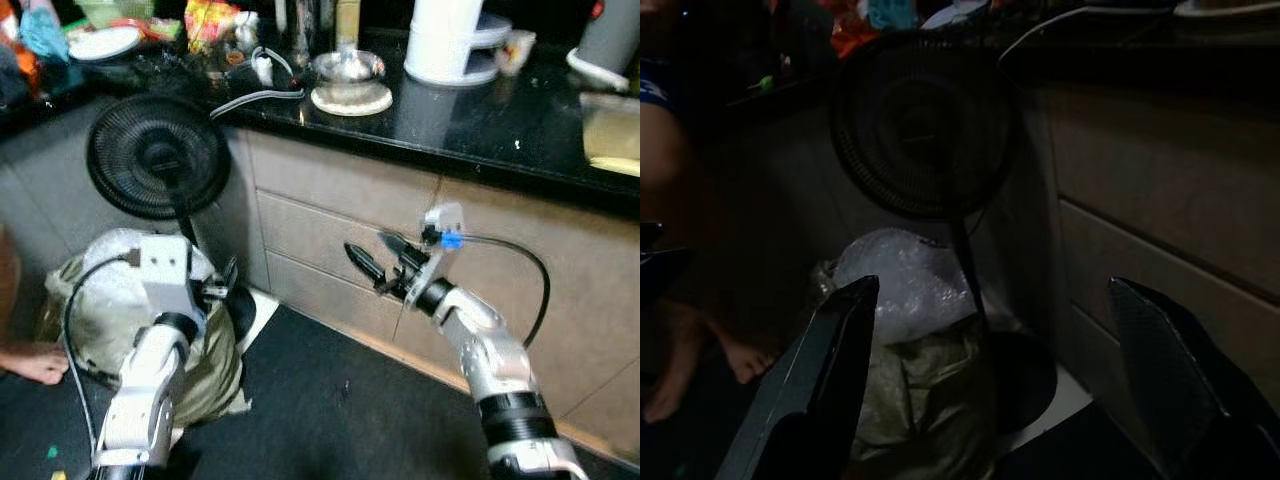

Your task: Kitchen organization

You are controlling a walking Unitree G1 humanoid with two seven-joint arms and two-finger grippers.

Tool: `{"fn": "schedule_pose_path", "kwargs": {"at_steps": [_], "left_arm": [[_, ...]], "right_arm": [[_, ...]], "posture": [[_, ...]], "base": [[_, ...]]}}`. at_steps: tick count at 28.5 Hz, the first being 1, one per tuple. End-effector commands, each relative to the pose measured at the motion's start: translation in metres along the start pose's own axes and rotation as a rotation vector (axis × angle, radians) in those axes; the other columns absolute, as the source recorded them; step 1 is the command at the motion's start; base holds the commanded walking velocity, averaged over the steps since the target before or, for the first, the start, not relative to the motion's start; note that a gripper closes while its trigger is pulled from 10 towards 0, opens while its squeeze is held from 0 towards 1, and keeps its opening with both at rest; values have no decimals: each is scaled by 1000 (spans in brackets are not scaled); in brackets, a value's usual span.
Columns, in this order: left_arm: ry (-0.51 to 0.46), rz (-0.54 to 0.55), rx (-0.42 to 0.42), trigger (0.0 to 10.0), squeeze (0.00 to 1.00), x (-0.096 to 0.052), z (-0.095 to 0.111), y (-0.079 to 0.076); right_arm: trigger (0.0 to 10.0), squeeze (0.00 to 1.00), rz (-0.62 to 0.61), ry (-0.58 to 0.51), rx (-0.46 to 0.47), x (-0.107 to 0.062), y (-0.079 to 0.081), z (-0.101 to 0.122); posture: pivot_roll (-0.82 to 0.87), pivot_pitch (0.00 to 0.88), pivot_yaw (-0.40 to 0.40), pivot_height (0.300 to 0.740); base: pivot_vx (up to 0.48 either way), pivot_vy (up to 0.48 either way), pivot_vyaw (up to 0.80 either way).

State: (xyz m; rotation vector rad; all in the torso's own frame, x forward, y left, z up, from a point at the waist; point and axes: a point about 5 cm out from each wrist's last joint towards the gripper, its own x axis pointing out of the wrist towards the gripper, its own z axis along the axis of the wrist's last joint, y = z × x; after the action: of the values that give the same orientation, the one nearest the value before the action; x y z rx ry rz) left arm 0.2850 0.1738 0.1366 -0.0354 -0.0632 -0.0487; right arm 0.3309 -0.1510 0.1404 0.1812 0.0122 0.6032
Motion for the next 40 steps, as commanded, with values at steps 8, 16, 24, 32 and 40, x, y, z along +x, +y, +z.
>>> {"fn": "schedule_pose_path", "kwargs": {"at_steps": [8,16,24,32,40], "left_arm": [[-28,34,2,10000,0,-5,5,9],[-6,39,9,10000,0,-13,-2,10],[-51,54,27,10000,0,-13,12,14],[-72,62,39,10000,0,-12,20,18],[-60,47,30,10000,0,-12,17,10]], "right_arm": [[10000,0,110,-36,-27,6,26,-1],[10000,0,142,-22,-76,7,32,-3],[10000,0,203,-105,-27,13,45,12],[10000,0,261,-158,-87,28,70,32],[10000,0,234,-163,-141,35,76,40]], "posture": [[13,0,-11,740],[17,0,-7,740],[34,0,-10,740],[41,0,-6,740],[41,0,-2,740]], "base": [[347,0,0],[423,0,0],[480,0,0],[480,0,0],[480,0,0]]}}
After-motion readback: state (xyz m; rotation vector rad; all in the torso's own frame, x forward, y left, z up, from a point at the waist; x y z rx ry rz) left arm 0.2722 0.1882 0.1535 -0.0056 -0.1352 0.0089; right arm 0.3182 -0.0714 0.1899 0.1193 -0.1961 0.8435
